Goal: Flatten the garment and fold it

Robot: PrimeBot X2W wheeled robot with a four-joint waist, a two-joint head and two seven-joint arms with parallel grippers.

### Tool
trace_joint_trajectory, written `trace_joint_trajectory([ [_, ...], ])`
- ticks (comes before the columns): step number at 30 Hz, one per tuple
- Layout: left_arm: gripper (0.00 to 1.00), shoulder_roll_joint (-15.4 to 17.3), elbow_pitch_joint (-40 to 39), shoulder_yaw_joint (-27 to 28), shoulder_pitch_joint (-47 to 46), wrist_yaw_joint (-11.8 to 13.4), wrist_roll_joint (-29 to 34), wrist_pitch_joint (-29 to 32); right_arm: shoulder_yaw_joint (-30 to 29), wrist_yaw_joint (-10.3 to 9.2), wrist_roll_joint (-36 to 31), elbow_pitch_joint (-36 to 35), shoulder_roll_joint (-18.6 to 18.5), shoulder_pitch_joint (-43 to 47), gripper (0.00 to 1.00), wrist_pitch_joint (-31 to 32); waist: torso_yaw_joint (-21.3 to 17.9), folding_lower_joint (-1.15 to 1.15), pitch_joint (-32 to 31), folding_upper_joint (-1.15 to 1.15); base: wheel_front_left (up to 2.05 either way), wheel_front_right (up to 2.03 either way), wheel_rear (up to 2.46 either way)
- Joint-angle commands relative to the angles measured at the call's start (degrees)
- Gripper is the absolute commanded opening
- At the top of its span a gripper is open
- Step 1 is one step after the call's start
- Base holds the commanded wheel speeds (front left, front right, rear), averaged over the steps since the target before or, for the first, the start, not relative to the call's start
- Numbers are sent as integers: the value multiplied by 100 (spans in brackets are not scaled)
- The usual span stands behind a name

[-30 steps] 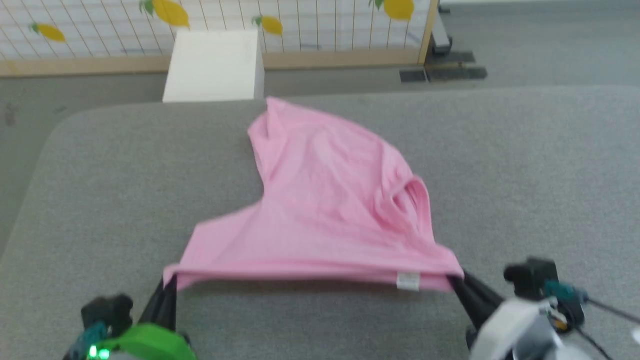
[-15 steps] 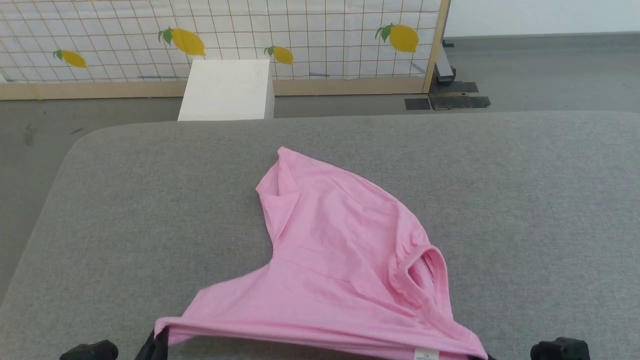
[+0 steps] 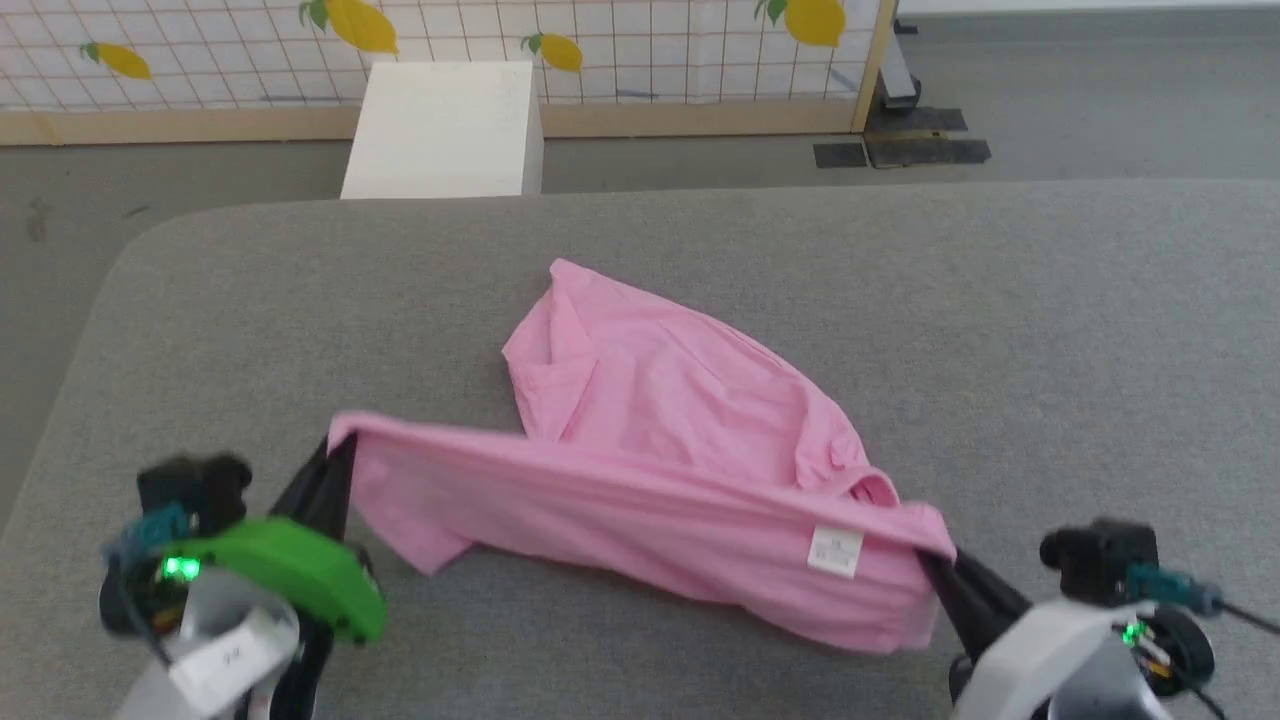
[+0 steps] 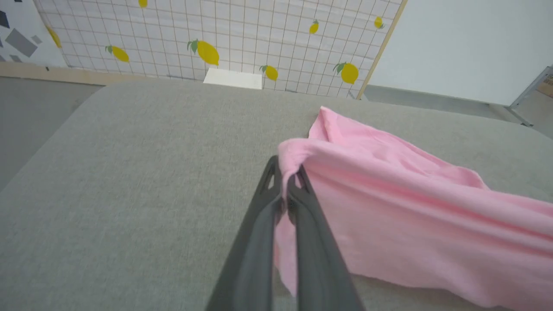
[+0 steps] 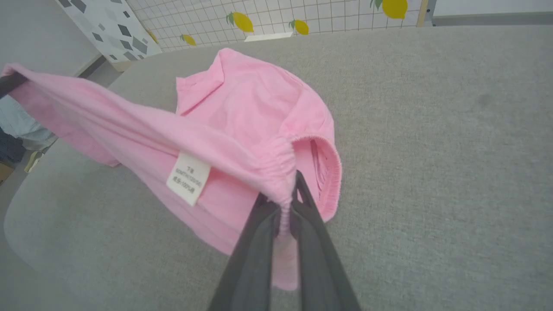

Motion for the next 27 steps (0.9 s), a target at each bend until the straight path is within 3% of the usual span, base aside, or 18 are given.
trace_joint_trajectory([
  [1, 0, -26, 203, 4, -423, -92, -46, -39, -55, -49, 36, 133, -29, -286, 0, 23, -75, 1, 184, 39, 0, 0, 0],
  [12, 0, -546, 2686, -468, -3145, -868, 49, 32, 70, -49, 170, 1475, -223, -2099, 0, 185, -245, 1, 1002, 39, 0, 0, 0],
  [18, 0, -950, 4197, -617, -4344, -1064, 120, -102, 277, -49, 334, 2122, -206, -2809, 0, 169, -347, 1, 1446, 39, 0, 0, 0],
  [27, 0, -1219, 5924, -918, -5291, -1339, 252, -178, 777, -49, 492, 2789, -201, -3390, 0, 33, -614, 1, 1765, 39, 0, 0, 0],
])
